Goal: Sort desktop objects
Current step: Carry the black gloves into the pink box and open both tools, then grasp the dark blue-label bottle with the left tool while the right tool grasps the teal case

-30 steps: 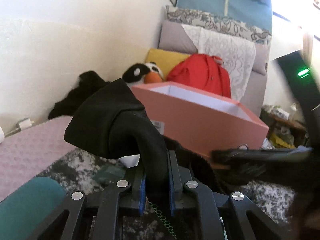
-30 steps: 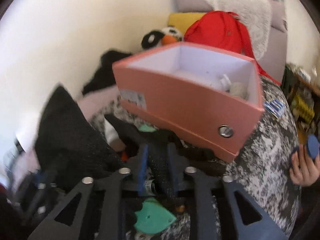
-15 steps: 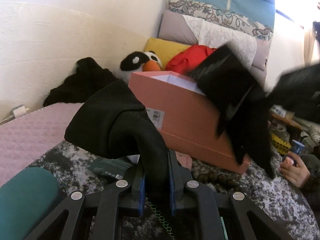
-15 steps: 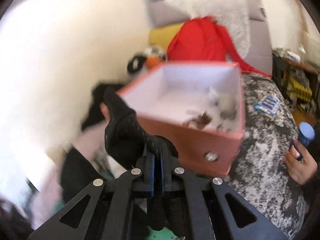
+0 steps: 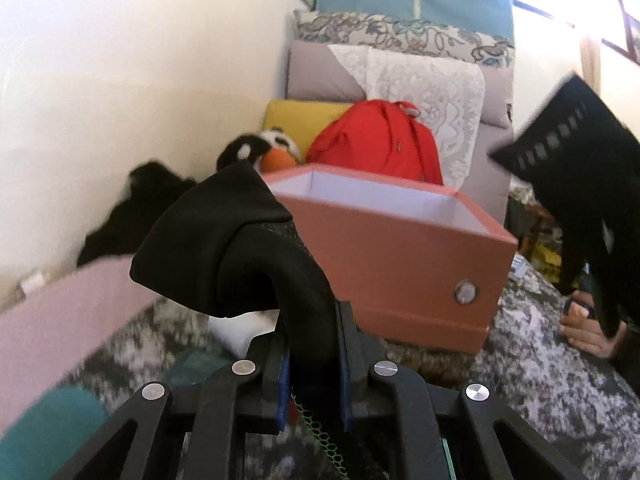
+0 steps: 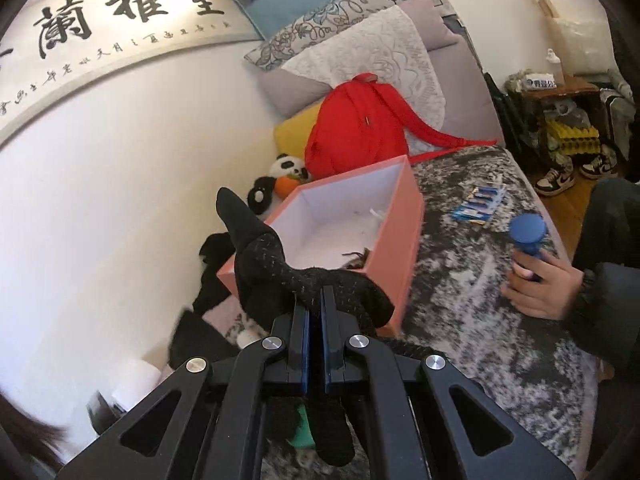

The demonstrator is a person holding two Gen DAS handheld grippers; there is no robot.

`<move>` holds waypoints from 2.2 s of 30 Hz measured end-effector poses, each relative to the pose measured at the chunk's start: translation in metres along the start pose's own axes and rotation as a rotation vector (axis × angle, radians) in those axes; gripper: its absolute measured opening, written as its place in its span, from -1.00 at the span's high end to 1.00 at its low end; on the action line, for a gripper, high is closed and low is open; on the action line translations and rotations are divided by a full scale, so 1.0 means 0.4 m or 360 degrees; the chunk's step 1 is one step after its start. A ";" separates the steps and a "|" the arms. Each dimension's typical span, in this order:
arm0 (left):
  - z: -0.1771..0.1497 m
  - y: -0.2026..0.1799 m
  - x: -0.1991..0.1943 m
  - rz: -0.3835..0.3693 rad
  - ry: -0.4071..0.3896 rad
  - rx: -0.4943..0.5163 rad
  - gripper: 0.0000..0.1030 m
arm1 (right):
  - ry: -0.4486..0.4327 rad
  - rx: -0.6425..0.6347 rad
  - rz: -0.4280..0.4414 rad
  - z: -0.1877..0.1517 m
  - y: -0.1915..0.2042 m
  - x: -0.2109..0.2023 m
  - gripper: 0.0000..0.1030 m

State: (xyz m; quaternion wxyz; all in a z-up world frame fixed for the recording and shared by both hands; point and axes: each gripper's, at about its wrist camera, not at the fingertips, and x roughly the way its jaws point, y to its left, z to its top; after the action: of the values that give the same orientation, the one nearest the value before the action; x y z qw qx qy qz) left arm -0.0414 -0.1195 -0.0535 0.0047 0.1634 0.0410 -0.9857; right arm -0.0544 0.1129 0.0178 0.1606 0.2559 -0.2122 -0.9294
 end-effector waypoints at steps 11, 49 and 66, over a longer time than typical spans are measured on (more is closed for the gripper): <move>0.348 -0.125 0.197 -0.0117 -0.0176 -0.0129 0.69 | -0.0080 0.0076 0.0000 -0.030 -0.078 -0.061 0.91; 0.365 0.070 0.318 0.0133 0.0077 -0.0426 -0.81 | 0.0179 -0.0131 -0.0238 0.013 0.001 0.265 -0.26; 0.093 0.033 0.104 -0.0287 0.0416 0.0208 -0.56 | 0.0479 -0.0196 -0.0031 -0.211 0.030 0.215 -0.26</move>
State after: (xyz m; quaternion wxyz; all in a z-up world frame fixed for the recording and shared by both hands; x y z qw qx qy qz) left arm -0.0925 -0.1354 -0.0327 -0.0998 0.2858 -0.0085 -0.9530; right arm -0.0766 0.0413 -0.0771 0.1969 0.3840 -0.1259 -0.8933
